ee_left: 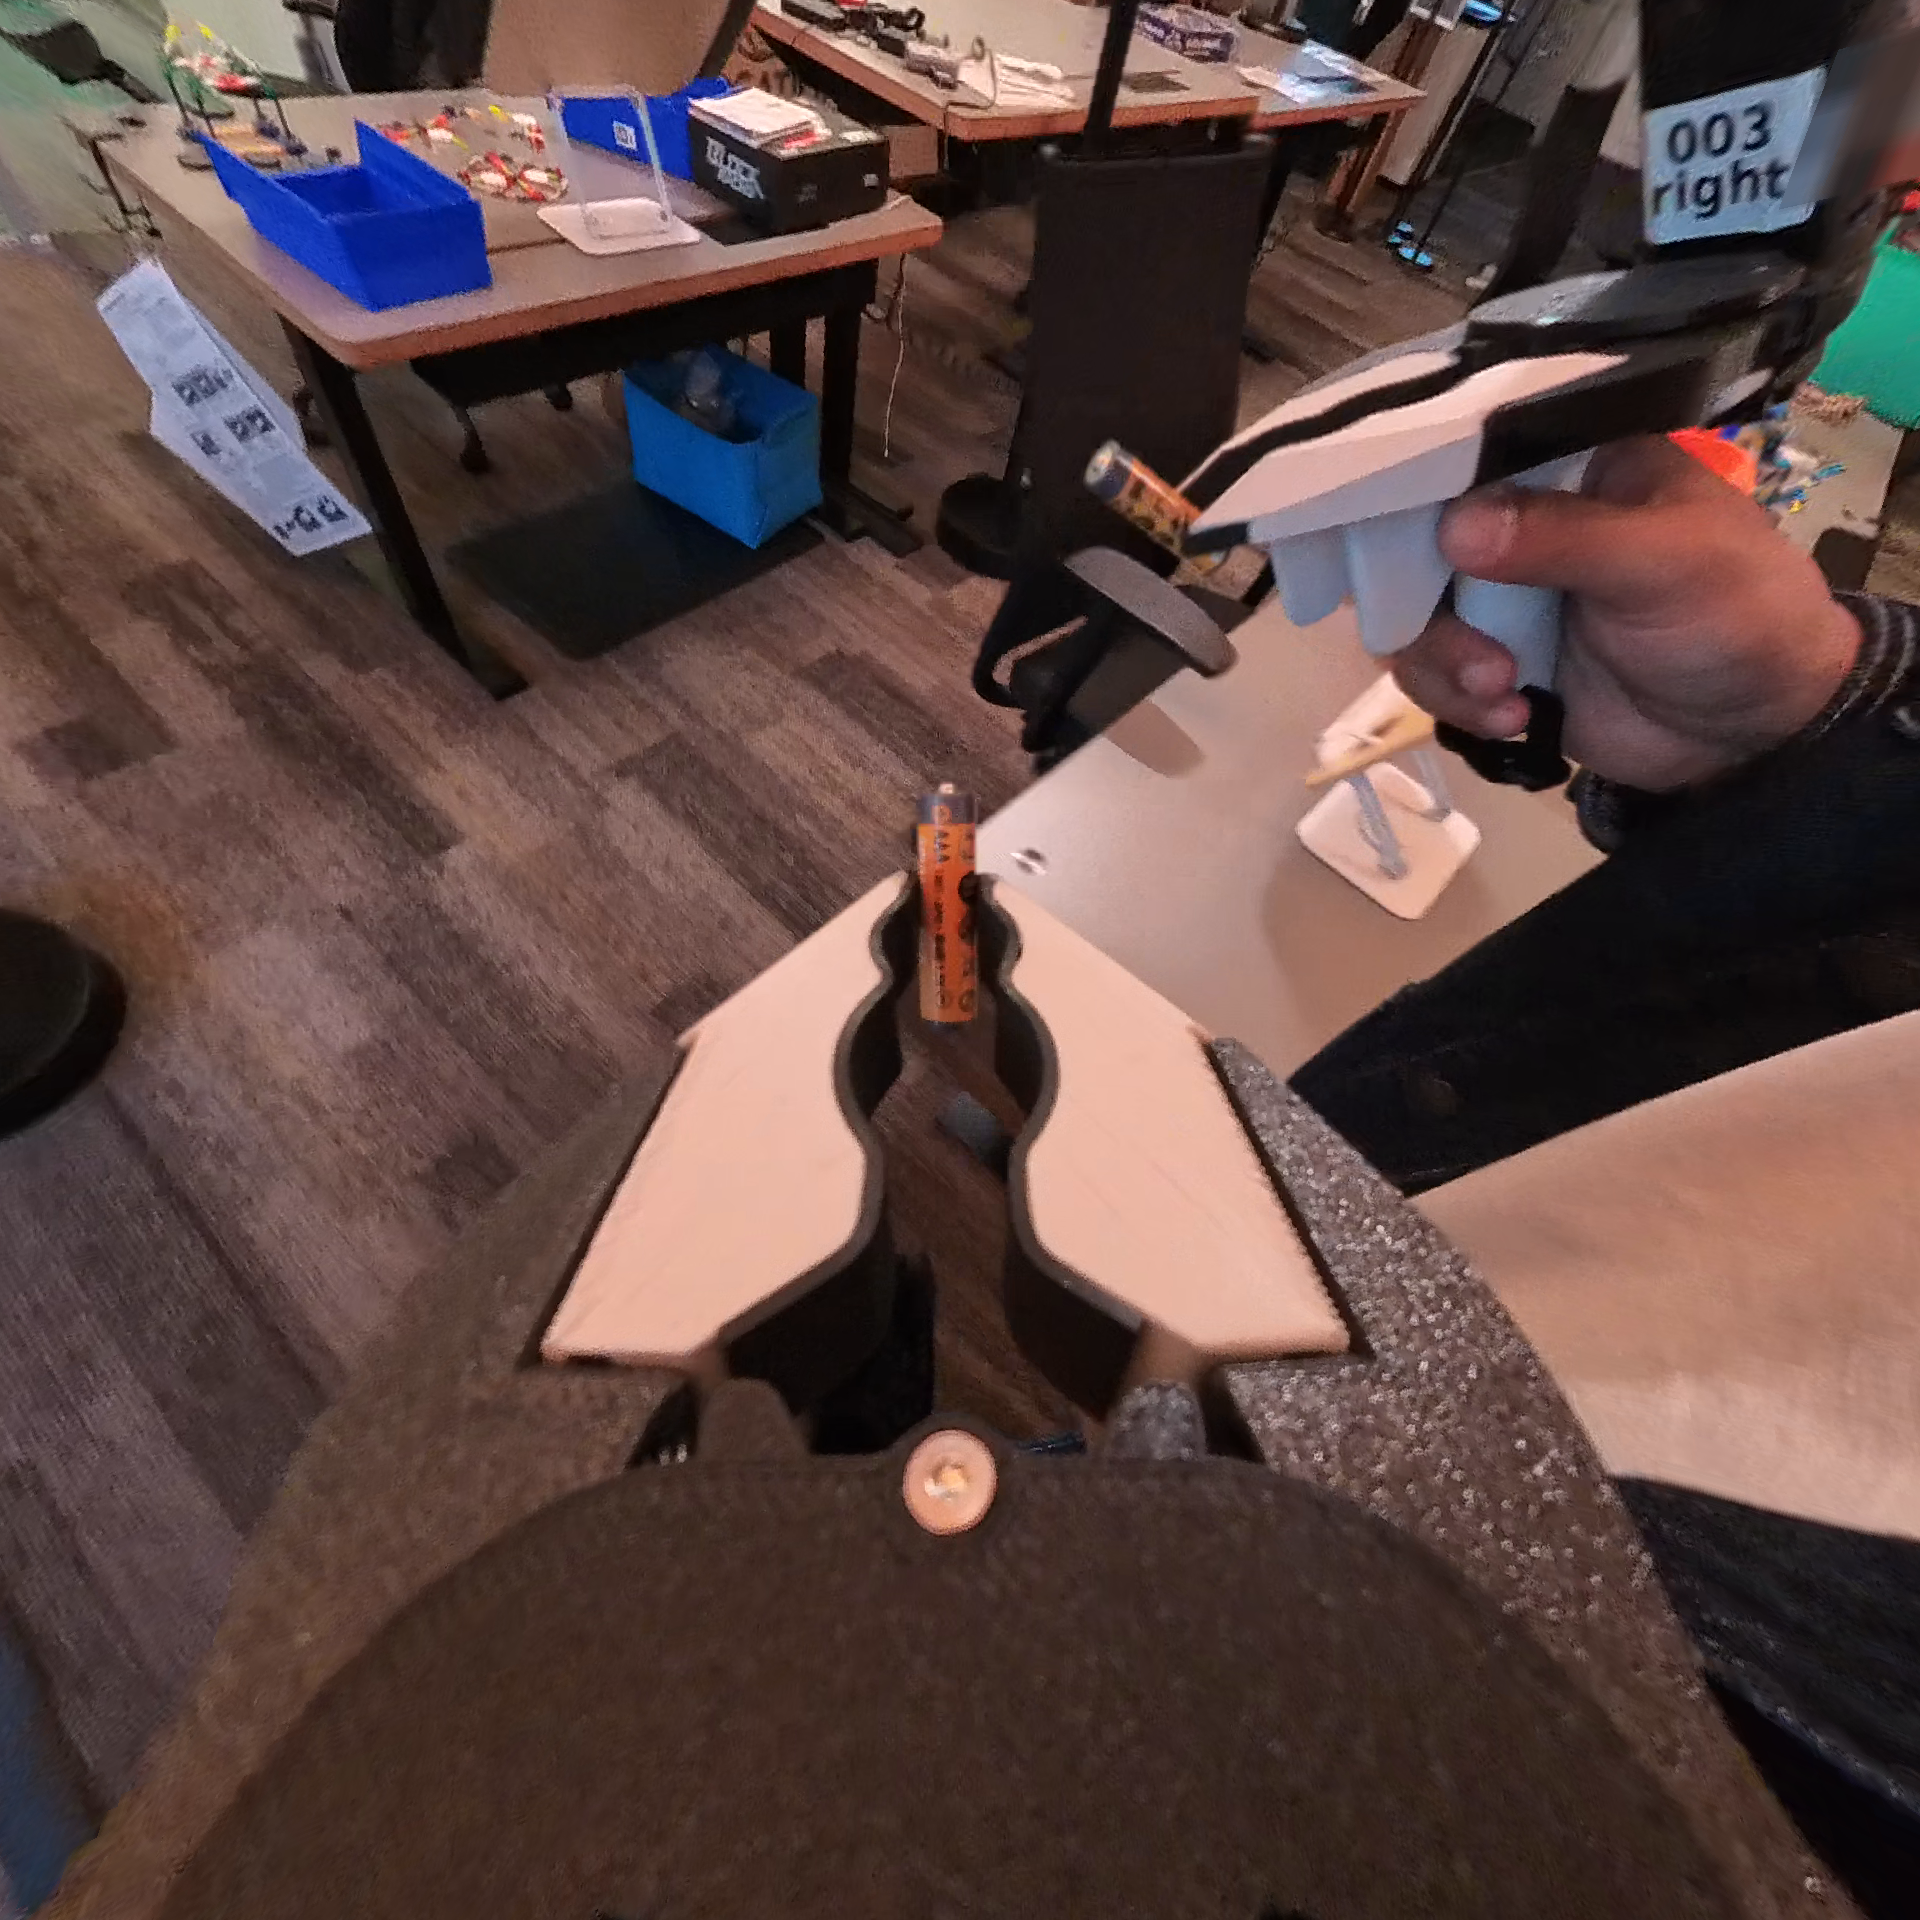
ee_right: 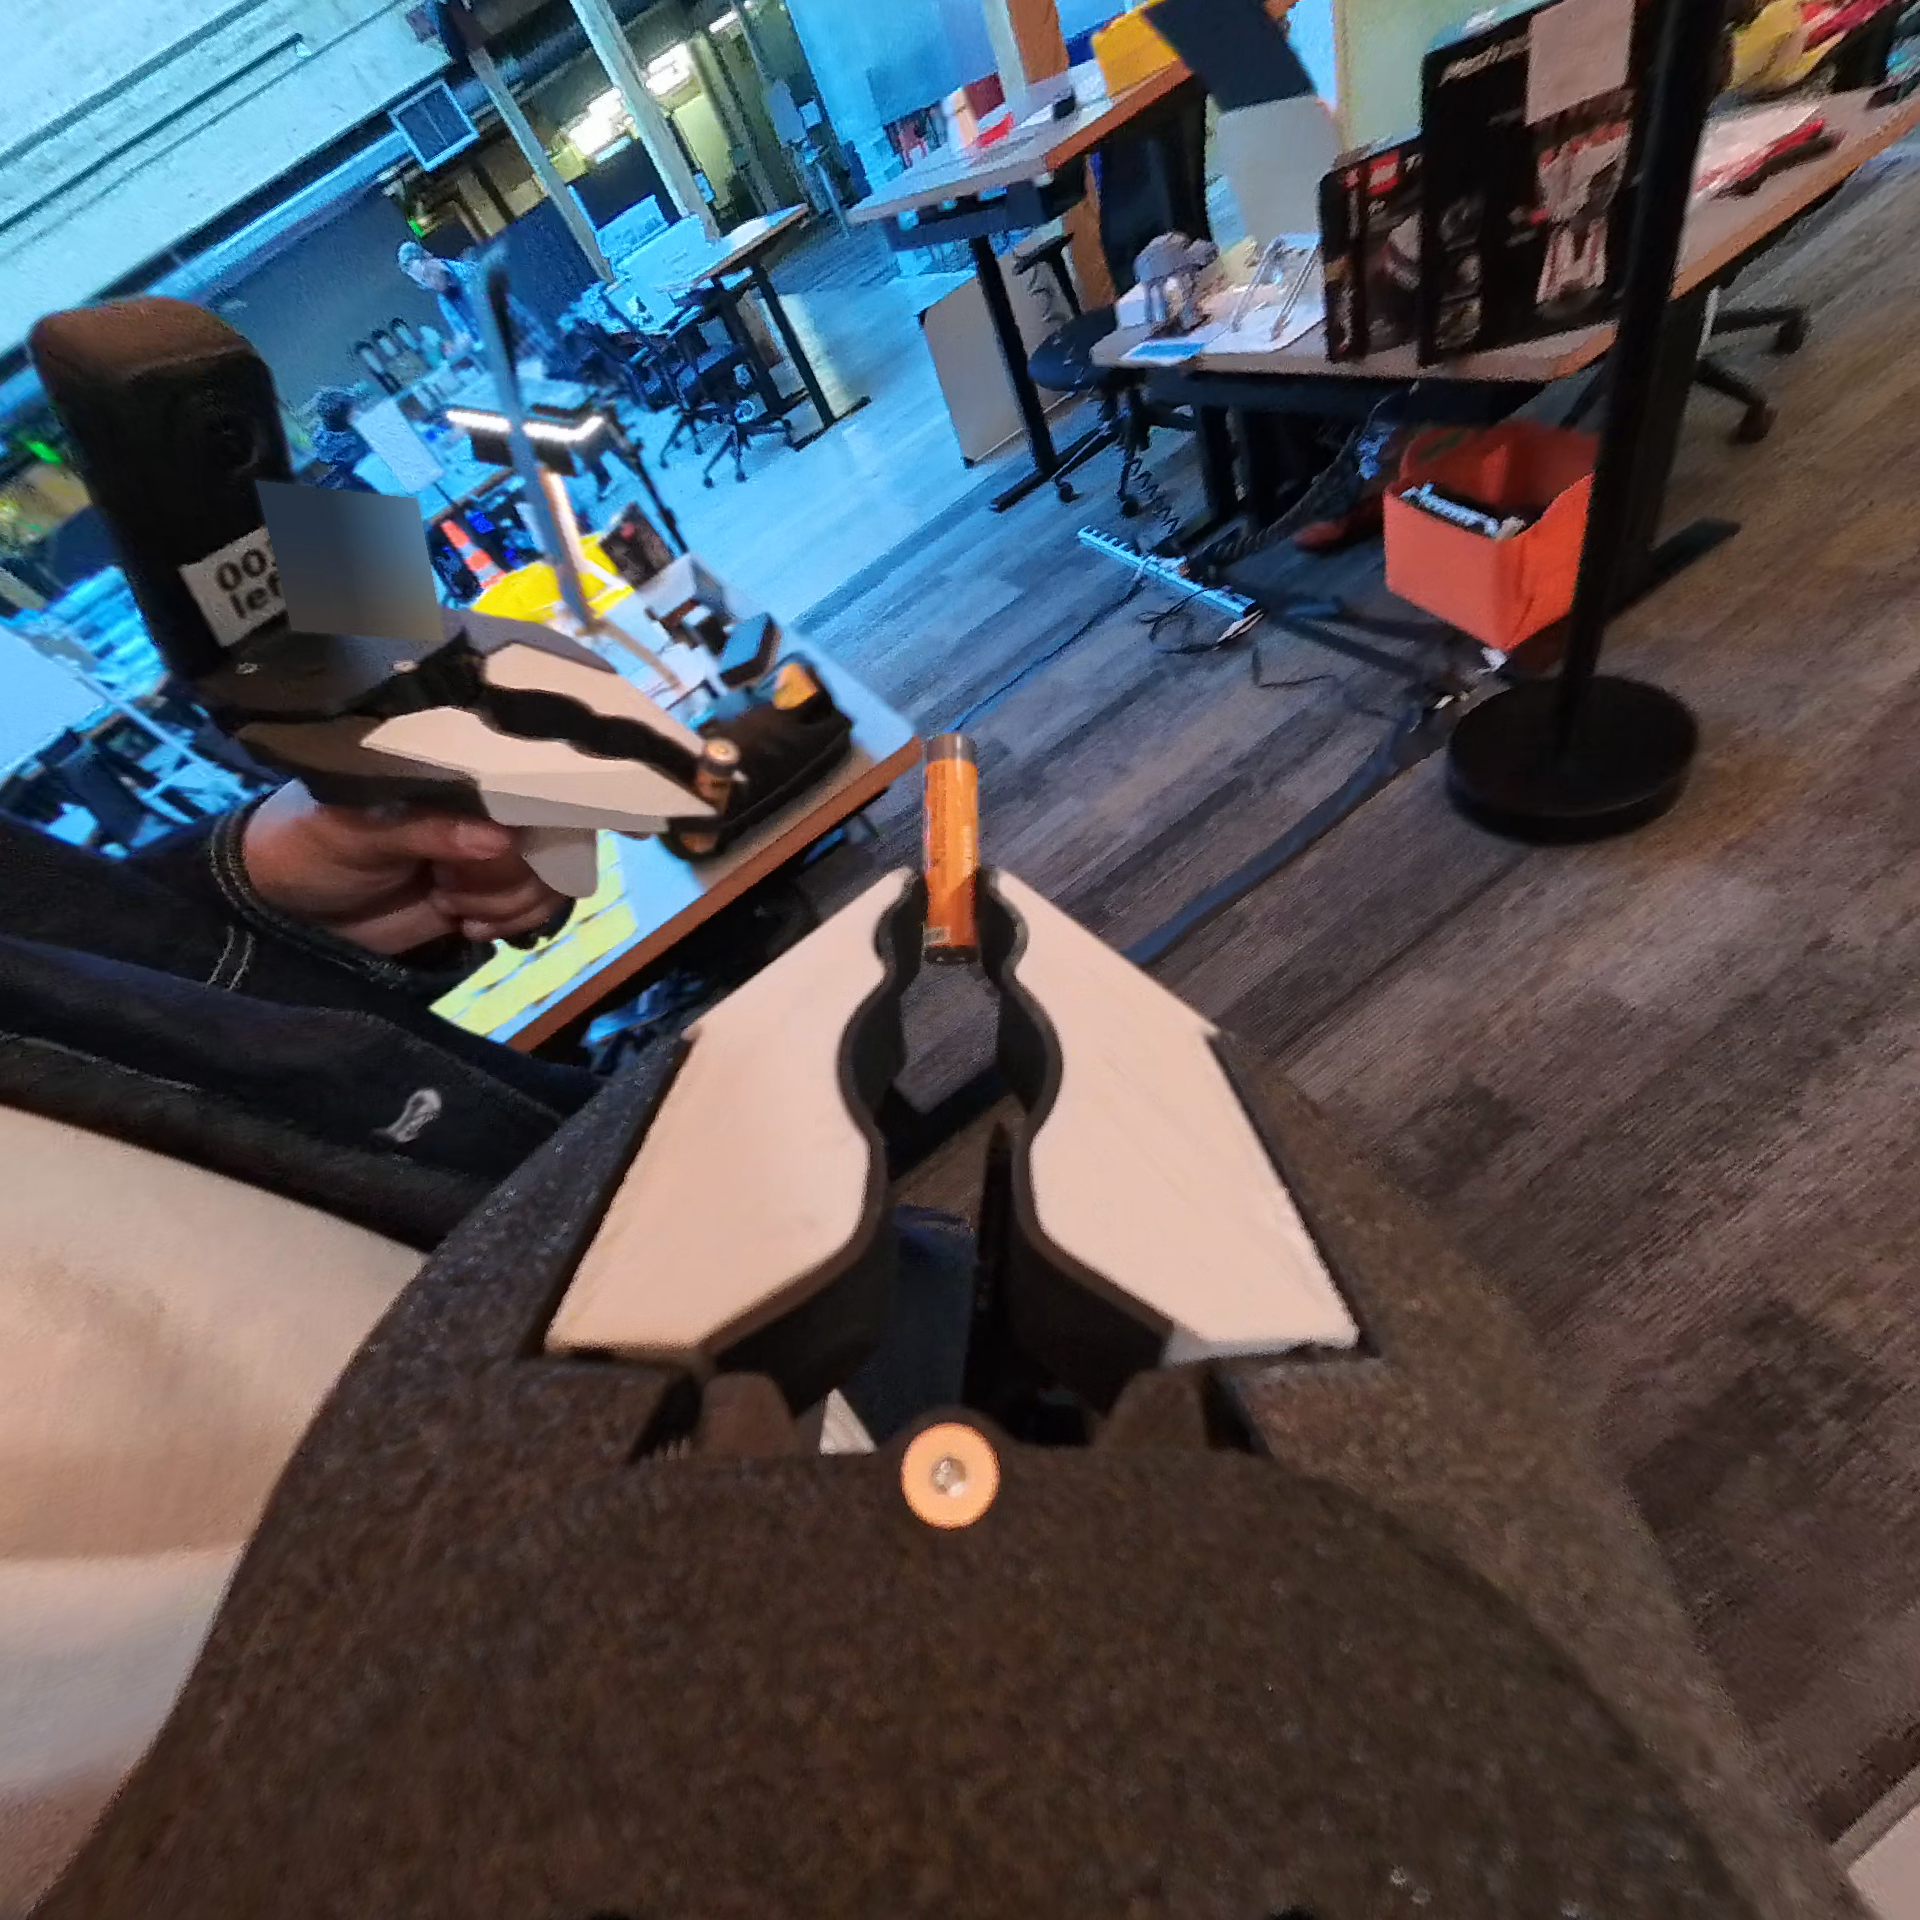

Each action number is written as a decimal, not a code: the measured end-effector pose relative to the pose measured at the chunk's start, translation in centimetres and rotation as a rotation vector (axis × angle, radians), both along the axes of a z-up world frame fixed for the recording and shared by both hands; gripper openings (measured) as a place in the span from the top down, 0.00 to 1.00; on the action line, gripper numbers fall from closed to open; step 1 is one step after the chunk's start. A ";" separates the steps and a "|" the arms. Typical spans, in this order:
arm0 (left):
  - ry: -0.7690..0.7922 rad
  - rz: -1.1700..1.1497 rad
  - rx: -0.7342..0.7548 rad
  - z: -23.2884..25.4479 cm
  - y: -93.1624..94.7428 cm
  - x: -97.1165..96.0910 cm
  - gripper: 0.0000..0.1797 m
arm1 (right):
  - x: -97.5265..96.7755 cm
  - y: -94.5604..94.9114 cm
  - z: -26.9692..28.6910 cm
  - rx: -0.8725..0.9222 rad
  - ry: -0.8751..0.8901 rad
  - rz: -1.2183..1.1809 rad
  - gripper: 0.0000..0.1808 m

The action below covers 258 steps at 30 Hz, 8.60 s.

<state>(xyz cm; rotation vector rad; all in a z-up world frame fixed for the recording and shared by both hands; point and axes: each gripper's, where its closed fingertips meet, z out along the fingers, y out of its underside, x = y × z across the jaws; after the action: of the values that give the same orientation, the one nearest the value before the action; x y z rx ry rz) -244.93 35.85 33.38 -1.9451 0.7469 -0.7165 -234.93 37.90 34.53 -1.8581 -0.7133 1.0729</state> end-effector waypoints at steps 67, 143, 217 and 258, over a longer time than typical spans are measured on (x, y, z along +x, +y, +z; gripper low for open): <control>0.041 0.492 -0.155 -6.2 278.7 -38.4 0.96 | -37.8 285.4 -6.2 -0.012 -0.229 0.369 0.95; 0.203 1.110 -0.106 -2.1 335.4 -374.3 0.96 | -377.0 333.3 -4.9 0.228 -0.162 1.160 0.95; 0.092 1.316 -0.019 3.0 536.2 -636.4 0.95 | -634.2 557.4 5.3 0.146 -0.038 0.845 0.95; 0.505 1.549 0.174 21.8 557.2 -742.9 0.95 | -757.7 571.7 16.1 0.597 0.080 1.368 0.95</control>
<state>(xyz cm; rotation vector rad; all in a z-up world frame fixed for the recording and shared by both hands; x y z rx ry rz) -987.84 593.00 55.19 -1.8767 -0.5144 0.7610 -992.64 609.61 50.62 -0.6417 -2.0953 1.4364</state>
